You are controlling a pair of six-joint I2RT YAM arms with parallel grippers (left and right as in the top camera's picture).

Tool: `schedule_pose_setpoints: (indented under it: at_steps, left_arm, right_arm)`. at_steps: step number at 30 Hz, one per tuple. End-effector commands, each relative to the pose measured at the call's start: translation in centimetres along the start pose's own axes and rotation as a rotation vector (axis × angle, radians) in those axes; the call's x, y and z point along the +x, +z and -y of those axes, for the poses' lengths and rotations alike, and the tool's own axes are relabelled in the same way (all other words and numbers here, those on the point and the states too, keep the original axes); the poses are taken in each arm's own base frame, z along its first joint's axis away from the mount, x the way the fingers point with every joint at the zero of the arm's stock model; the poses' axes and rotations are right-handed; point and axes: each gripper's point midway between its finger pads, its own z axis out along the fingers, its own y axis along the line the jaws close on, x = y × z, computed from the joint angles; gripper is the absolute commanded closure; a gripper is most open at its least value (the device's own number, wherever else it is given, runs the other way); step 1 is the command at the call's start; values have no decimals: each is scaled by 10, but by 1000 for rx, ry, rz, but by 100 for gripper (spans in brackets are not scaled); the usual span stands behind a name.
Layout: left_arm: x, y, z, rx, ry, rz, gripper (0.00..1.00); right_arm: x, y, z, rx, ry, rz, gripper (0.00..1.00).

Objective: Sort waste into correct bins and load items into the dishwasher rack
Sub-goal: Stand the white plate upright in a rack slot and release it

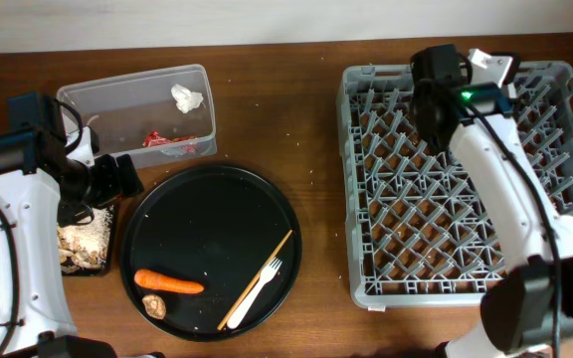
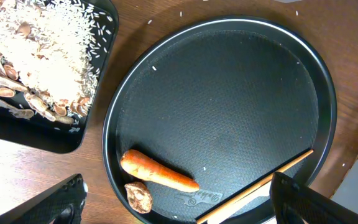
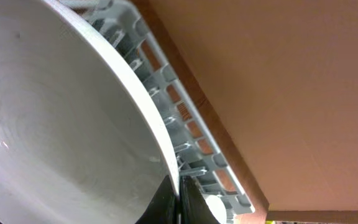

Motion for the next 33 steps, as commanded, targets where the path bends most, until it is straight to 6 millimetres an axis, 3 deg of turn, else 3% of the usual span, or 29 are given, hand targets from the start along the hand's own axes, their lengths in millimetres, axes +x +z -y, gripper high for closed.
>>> schedule_pose_setpoints:
  at_steps: [1,9,14,20,27,31,33]
  left_arm:
    - [1,2,0,6,-1,-7,6]
    - [1,2,0,6,-1,-7,6]
    - [1,2,0,6,-1,-7,6]
    - [1,2,0,6,-1,-7,6]
    - [1,2,0,6,-1,-7,6]
    - [1,2,0,6,-1,-7,6]
    - [1,2,0,7,-1,-8,5]
  right_arm:
    - [9,8,-26,-67,-39,-54,96]
    - [29,-8,-71,-242,-108,-121,96]
    - [44,-39,-103,-389,-173,-145,95]
    - [62,-67,-122,-477,-253,-168,63]
    - [74,-77,-116,-508,-293,-212,55]
    - [65,-96,-96,-578,-237,-189,52]
    - [56,-113,-78,-658,-176,-170,45]
